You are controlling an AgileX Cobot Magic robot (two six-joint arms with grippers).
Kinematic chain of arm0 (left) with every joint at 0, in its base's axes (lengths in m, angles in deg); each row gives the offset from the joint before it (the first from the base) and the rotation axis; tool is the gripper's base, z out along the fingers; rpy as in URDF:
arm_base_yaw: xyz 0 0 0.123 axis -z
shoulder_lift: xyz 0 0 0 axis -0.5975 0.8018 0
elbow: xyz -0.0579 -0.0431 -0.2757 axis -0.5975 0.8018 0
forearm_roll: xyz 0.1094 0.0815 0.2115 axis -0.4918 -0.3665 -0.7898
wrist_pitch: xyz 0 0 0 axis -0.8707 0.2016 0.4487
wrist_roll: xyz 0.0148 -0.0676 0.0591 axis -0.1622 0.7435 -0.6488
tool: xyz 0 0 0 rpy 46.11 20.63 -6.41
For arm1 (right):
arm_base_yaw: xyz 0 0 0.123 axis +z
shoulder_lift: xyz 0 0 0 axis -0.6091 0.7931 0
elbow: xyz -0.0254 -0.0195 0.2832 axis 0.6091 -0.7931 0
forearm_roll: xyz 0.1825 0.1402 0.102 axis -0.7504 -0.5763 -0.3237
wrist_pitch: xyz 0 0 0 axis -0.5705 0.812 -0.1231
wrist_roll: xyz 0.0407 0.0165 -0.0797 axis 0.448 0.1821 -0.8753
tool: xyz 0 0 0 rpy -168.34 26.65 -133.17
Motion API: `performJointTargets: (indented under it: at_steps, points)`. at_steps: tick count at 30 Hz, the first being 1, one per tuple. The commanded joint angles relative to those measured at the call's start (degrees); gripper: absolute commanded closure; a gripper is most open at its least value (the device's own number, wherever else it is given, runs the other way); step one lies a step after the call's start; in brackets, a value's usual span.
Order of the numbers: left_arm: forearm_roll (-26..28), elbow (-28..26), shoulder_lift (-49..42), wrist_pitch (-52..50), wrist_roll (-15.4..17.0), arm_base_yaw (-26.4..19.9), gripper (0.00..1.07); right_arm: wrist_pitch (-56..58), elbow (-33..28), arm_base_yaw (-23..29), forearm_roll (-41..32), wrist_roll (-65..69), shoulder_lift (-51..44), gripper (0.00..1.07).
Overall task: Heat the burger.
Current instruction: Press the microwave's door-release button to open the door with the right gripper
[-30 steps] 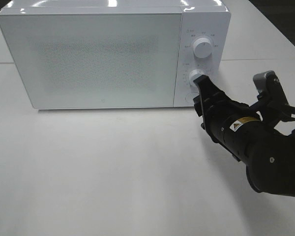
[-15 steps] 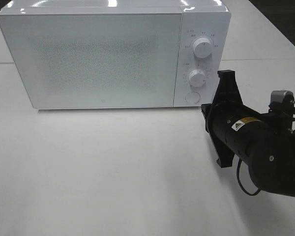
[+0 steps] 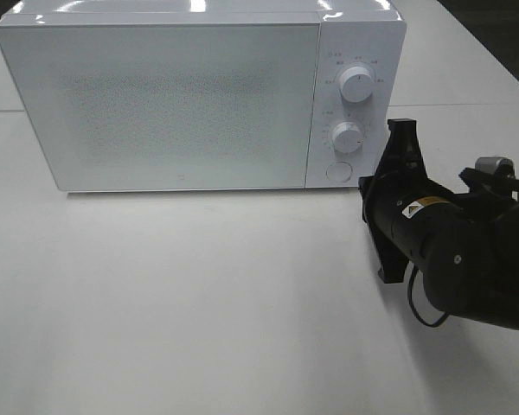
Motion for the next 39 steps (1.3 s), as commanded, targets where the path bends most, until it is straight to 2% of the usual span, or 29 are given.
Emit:
performJointTargets:
  at_steps: [1, 13, 22, 30, 39]
  points:
    - [0.2, 0.1, -1.3, -0.5, 0.0, -0.2, 0.07, -2.1, 2.6, -0.3, 0.7, 2.0, 3.4, 1.07]
    - [0.2, 0.1, -1.3, -0.5, 0.0, -0.2, 0.07, -2.7, 11.0, -3.9, 2.9, 3.4, 11.3, 1.07]
    - [0.2, 0.1, -1.3, -0.5, 0.0, -0.2, 0.07, -2.0, 14.8, -6.3, 5.6, 6.0, 16.1, 1.07]
    - [0.2, 0.1, -1.3, -0.5, 0.0, -0.2, 0.07, -1.5, 18.2, -6.3, 5.5, 6.2, 19.7, 1.07]
    - [0.2, 0.1, -1.3, -0.5, 0.0, -0.2, 0.07, -1.6, 22.0, -8.8, 4.8, 3.7, 21.7, 1.07]
